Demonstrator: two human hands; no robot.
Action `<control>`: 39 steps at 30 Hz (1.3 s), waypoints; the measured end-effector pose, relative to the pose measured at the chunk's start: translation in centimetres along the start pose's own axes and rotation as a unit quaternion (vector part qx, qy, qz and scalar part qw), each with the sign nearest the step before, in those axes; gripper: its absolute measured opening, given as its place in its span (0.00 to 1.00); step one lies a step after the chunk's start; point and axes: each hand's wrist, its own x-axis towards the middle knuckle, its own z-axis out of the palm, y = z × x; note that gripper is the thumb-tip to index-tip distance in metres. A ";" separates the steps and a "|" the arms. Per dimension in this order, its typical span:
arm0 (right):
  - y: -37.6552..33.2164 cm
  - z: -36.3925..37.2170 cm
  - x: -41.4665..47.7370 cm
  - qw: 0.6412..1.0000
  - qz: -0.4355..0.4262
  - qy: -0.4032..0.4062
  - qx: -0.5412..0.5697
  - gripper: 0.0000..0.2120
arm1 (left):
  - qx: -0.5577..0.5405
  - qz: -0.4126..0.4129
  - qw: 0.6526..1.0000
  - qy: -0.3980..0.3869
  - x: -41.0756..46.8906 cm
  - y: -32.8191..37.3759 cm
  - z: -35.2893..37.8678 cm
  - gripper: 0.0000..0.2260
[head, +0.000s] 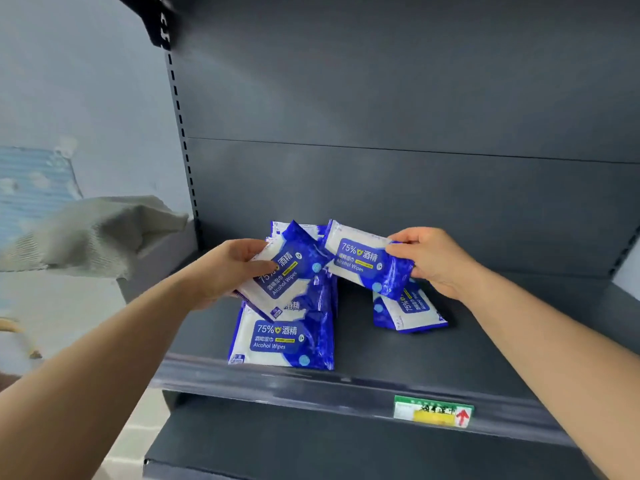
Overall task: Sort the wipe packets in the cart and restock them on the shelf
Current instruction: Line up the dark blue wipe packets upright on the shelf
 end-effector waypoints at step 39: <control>2.6 6.1 -3.2 0.980 -0.046 0.025 -0.194 0.15 | 0.151 -0.023 0.984 0.092 -1.1 -4.6 1.4 0.33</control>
